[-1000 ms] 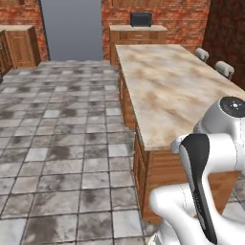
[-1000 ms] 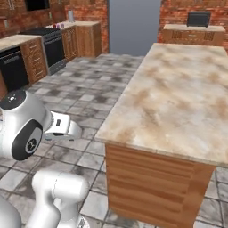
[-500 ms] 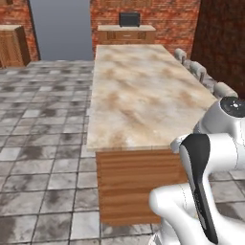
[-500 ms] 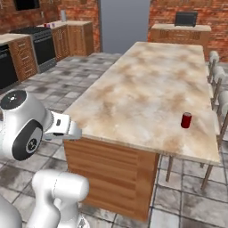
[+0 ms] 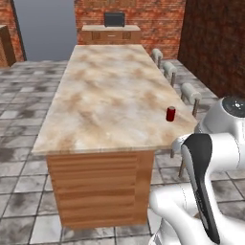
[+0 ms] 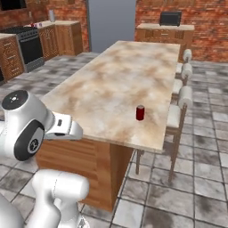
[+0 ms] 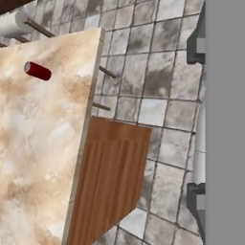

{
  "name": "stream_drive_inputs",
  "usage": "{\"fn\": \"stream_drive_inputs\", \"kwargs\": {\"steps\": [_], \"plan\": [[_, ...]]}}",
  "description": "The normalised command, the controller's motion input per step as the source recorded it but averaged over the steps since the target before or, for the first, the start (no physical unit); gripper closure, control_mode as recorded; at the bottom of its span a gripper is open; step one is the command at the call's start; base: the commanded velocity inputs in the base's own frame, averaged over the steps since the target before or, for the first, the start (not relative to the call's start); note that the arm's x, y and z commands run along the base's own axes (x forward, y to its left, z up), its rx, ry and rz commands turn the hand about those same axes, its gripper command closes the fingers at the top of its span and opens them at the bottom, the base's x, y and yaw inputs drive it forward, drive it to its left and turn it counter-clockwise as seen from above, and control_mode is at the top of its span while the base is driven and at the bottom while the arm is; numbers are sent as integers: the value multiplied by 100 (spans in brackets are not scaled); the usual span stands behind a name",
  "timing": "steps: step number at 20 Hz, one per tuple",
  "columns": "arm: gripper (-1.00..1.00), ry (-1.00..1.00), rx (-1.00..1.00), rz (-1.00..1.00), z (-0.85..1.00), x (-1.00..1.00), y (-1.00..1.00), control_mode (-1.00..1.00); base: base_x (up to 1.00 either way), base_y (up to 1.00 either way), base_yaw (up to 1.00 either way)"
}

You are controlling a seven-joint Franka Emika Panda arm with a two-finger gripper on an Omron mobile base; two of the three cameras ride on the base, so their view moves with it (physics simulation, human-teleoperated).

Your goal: Four empty soda cans are scattered around the kitchen. Gather all the cans and cluster them next to the stove for recycling.

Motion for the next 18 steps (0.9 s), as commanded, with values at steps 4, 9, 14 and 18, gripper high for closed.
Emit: {"fn": "stream_drive_inputs", "kwargs": {"steps": [4,9,14,18], "plan": [[-100,0,0,0,0,0,0,100,8,-41,-4],[-100,0,0,0,0,0,0,100,29,-34,-5],[-100,0,0,0,0,0,0,100,34,-40,-5],[-100,0,0,0,0,0,0,100,29,-39,-6]]}}
